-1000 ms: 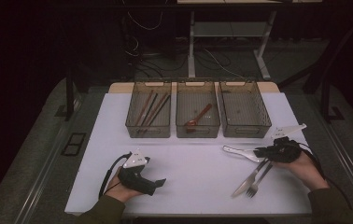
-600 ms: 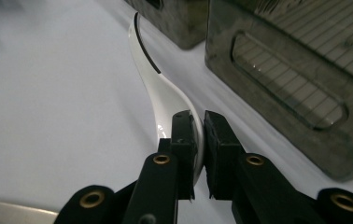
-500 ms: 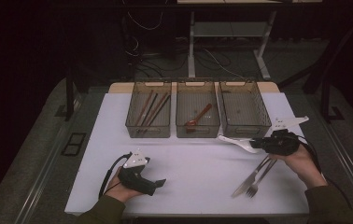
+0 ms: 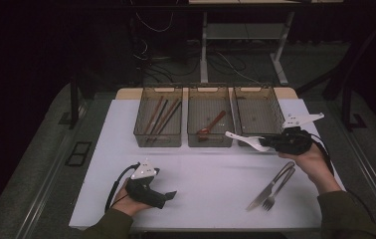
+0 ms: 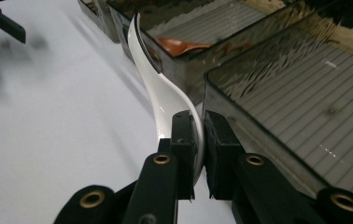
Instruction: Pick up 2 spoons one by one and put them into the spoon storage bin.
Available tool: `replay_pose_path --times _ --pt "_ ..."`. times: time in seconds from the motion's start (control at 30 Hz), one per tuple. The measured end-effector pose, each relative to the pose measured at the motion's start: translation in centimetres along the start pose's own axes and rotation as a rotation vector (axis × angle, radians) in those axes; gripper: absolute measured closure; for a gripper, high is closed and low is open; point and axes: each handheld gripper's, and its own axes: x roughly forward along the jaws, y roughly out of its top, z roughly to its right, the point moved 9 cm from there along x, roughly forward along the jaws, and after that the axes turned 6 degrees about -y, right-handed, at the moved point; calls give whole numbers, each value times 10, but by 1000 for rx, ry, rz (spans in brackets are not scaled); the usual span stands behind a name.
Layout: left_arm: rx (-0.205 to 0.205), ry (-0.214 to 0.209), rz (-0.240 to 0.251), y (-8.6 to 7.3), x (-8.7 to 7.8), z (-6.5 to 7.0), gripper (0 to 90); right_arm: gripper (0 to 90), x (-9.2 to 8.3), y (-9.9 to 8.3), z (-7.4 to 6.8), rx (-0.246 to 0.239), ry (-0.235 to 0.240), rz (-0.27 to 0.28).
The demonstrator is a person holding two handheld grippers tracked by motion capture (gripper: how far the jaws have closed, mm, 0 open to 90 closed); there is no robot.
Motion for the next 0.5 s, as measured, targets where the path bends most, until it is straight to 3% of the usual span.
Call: replay_pose_path --times 0.5 --pt "2 -3 -1 0 0 0 0 827 29 34 -3 -35 -16 15"
